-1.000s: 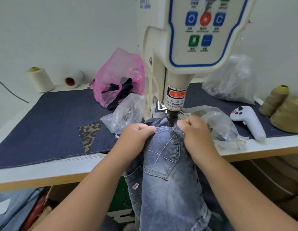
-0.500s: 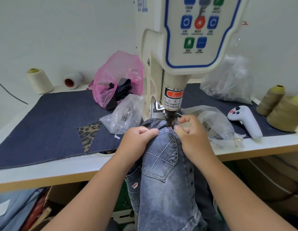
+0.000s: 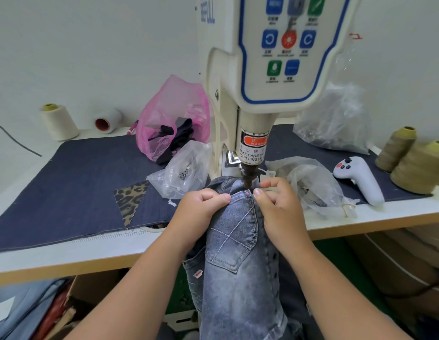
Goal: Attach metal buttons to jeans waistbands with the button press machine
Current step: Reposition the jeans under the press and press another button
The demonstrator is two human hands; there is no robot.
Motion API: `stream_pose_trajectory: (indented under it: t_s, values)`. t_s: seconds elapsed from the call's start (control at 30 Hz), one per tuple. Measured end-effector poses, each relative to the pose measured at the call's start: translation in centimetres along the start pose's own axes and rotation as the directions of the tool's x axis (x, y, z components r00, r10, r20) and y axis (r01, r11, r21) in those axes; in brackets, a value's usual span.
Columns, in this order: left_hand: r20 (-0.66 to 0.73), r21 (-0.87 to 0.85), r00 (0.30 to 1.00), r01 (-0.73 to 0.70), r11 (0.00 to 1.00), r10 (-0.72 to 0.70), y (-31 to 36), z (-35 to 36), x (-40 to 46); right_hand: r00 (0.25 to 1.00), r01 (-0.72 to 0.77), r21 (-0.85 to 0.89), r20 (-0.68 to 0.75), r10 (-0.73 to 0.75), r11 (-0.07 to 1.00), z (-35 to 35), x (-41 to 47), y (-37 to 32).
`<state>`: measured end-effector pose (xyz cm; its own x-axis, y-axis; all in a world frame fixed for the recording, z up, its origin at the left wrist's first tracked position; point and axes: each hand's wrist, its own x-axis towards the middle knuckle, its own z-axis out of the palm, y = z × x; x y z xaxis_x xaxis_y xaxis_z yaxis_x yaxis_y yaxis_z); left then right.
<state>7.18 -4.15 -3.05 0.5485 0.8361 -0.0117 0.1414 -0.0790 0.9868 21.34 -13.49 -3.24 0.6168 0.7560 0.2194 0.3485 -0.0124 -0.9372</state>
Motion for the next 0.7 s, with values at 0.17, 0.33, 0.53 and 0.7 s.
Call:
stream_pose_trajectory:
  t_s: [0.17, 0.33, 0.53, 0.7]
  values:
    - [0.007, -0.005, 1.000, 0.000, 1.000, 0.000, -0.01, -0.14, -0.10, 1.000, 0.010, -0.010, 0.014, -0.010, 1.000, -0.14, -0.20, -0.05]
    - [-0.006, -0.019, 1.000, -0.014, 1.000, 0.014, -0.30, -0.10, 0.05, 1.000, 0.016, 0.011, -0.005, -0.016, 1.000, -0.15, -0.34, 0.11]
    - [-0.004, -0.056, 1.000, 0.022, 0.998, -0.022, -0.12, -0.10, -0.09, 0.999, 0.026, -0.010, -0.019, -0.026, 1.000, -0.07, -0.39, 0.28]
    - [0.008, -0.069, 0.999, 0.040, 0.997, -0.039, -0.28, -0.20, 0.00, 0.999, 0.044, -0.012, -0.016, -0.045, 0.999, 0.07, -0.11, 0.72]
